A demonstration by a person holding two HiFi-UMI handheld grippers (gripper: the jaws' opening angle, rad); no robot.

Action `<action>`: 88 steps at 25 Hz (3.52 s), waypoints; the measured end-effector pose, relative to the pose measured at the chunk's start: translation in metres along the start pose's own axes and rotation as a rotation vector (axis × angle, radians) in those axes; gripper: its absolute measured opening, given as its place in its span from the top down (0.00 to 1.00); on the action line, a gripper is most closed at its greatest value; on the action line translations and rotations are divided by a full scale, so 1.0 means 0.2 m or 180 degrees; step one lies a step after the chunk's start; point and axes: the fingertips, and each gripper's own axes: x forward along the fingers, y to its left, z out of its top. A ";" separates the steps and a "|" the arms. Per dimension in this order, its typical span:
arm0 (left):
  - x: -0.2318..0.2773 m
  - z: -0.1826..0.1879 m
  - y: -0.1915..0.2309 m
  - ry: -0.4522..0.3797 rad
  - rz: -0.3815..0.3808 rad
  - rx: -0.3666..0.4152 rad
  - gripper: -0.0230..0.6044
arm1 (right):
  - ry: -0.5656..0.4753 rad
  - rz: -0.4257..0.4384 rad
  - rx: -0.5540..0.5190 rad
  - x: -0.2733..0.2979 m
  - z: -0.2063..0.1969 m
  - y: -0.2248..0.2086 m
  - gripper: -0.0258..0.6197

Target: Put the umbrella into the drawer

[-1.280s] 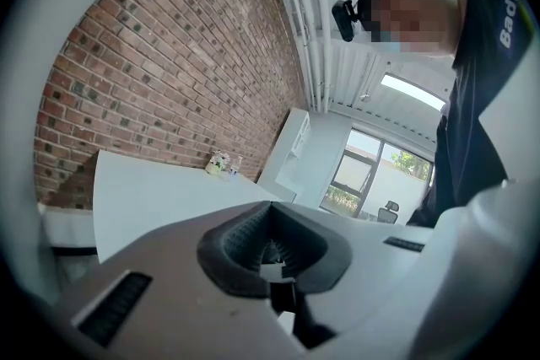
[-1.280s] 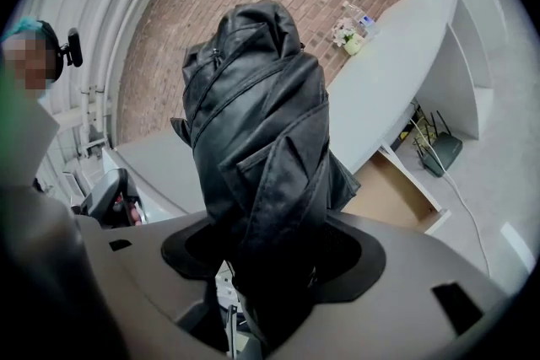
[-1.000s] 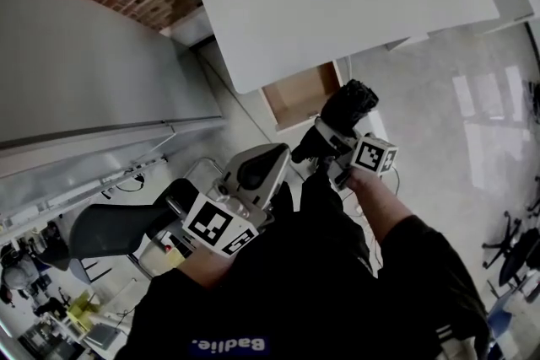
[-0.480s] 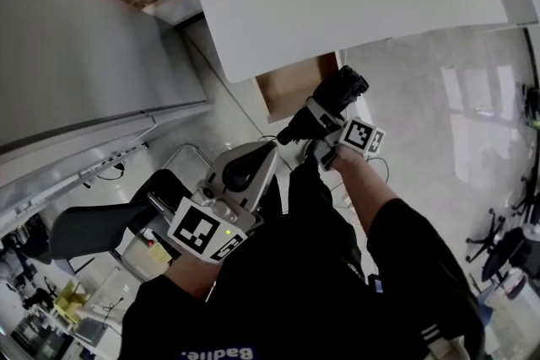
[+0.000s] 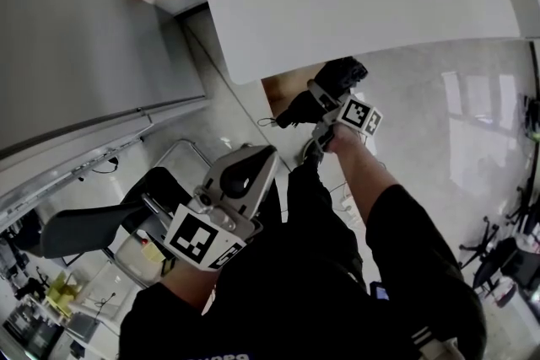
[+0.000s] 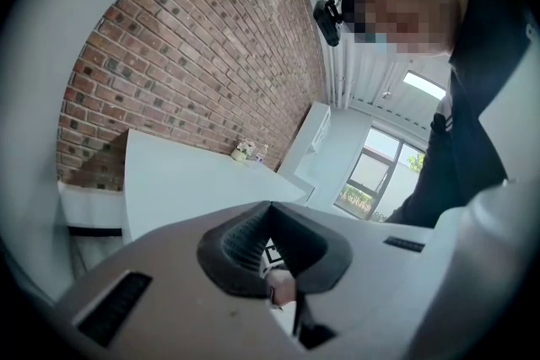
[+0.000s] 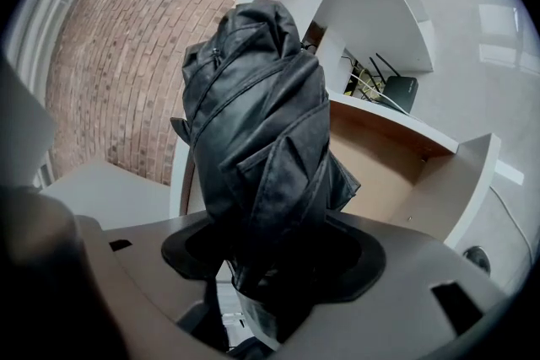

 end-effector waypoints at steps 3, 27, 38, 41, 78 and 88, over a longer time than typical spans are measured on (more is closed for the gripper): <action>0.01 -0.02 0.02 0.0010 0.0016 -0.0005 0.97 | -0.0001 -0.0048 -0.0004 0.06 0.02 -0.04 0.52; 0.01 -0.15 0.18 0.0115 0.0252 -0.0139 0.97 | 0.0237 -0.0484 0.0166 0.44 0.04 -0.37 0.52; 0.00 -0.19 0.22 0.0116 0.0334 -0.0110 0.97 | 0.0371 -0.0669 0.0178 0.55 0.04 -0.49 0.52; -0.02 -0.20 0.23 0.0150 0.0369 -0.0111 0.97 | 0.0424 -0.0750 0.0220 0.56 0.03 -0.52 0.52; -0.26 0.15 -0.09 -0.0249 0.0058 -0.0007 0.97 | -0.0046 0.0016 -0.0691 -0.21 0.16 0.48 0.52; -0.30 0.30 -0.30 -0.0340 -0.0312 0.0119 0.97 | -0.0168 0.0606 -0.1089 -0.72 0.08 1.09 0.66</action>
